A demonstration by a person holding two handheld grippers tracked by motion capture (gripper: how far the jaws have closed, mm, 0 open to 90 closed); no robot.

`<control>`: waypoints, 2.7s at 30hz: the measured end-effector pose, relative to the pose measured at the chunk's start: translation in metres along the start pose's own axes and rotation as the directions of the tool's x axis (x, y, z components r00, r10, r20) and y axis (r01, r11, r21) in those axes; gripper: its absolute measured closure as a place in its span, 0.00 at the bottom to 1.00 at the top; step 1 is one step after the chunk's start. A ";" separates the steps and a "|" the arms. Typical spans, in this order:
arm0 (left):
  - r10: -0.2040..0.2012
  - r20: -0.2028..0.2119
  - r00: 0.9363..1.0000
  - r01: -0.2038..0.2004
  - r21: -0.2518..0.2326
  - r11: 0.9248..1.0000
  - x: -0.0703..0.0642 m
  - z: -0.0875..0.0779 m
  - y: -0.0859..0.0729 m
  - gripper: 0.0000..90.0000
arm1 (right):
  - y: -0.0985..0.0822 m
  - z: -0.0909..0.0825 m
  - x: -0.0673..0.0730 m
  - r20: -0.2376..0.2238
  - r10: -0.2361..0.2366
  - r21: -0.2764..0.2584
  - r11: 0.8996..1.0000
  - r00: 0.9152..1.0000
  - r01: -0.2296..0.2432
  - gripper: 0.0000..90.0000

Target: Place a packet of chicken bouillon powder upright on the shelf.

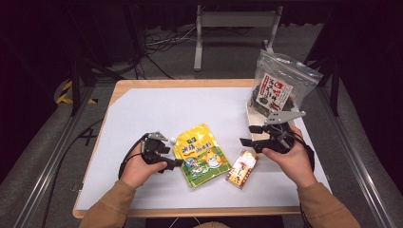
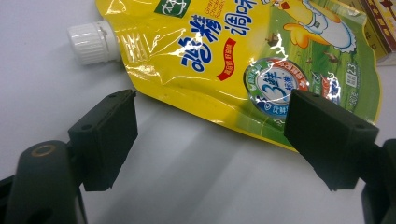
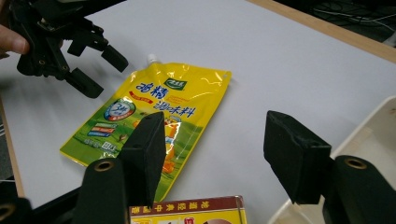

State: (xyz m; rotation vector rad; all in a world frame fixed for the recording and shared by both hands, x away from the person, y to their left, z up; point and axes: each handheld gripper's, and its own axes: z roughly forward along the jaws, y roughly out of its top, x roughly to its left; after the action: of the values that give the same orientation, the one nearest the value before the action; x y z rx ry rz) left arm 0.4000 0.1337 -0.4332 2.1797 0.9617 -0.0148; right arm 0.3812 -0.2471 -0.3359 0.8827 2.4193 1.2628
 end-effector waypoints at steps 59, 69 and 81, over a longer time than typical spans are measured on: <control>0.096 0.029 0.995 -0.098 0.076 0.992 -0.012 0.005 -0.005 0.32 | 0.000 0.132 0.017 -0.067 0.188 0.360 0.921 0.980 -0.151 0.31; 0.101 0.049 0.994 -0.105 0.082 0.991 -0.014 0.007 -0.005 0.35 | -0.002 0.137 0.017 -0.059 0.193 0.382 0.911 0.980 -0.156 0.30; 0.092 0.044 0.995 -0.096 0.084 0.992 -0.015 0.009 -0.006 0.38 | 0.000 0.137 0.014 -0.055 0.217 0.398 0.900 0.975 -0.178 0.36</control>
State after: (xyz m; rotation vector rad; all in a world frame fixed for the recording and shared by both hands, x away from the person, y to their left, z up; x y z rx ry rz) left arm 0.3878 0.1212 -0.4387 2.2930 0.8492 -0.0559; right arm 0.4380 -0.1502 -0.4149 1.2278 2.7754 0.9088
